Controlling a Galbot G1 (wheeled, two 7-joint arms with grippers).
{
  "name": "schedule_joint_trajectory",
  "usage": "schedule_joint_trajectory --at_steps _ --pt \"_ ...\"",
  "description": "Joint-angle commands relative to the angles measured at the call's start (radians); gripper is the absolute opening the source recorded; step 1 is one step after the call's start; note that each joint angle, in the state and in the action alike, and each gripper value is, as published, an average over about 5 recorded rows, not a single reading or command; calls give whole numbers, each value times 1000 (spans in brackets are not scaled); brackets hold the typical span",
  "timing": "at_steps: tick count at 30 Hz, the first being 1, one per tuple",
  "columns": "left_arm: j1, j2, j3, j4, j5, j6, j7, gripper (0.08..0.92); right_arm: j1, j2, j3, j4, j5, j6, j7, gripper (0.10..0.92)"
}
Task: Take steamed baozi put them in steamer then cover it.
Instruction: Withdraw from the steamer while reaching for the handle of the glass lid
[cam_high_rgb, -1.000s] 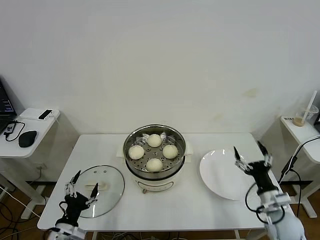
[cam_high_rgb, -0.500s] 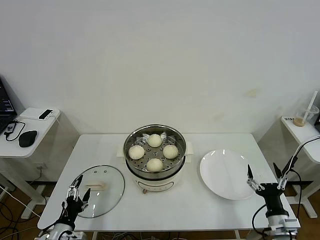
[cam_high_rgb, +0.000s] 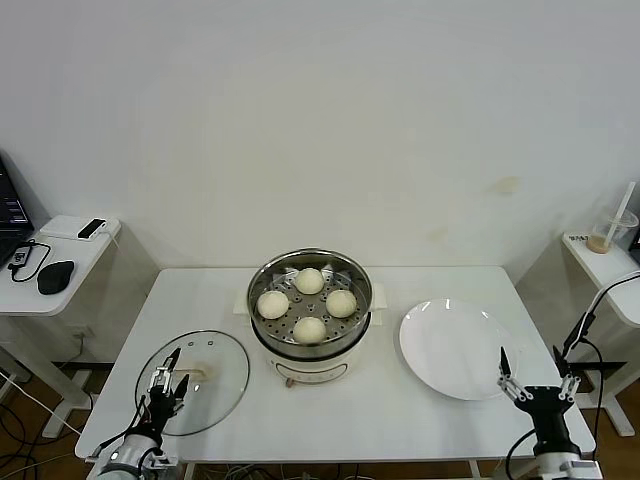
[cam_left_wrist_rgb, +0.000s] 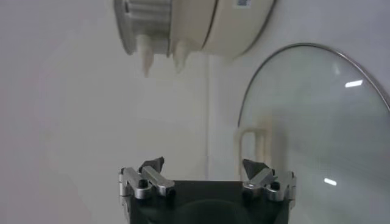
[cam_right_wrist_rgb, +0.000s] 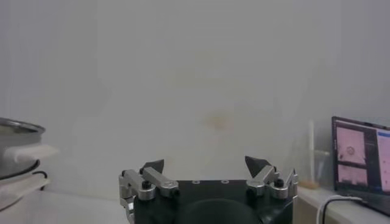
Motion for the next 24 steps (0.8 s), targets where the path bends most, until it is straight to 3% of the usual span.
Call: schedule_joint_trajectory --at_steps 1,16,24 --pt "-117 6 41 85 27 2 0 823 -22 17 7 0 -8 11 2 823" --pt "-181 -15 51 169 8 7 -1 814 -26 21 -11 -20 -20 22 -5 823" --pt "-180 -34 48 192 9 1 -23 610 -25 17 -17 -22 -17 22 -5 823"
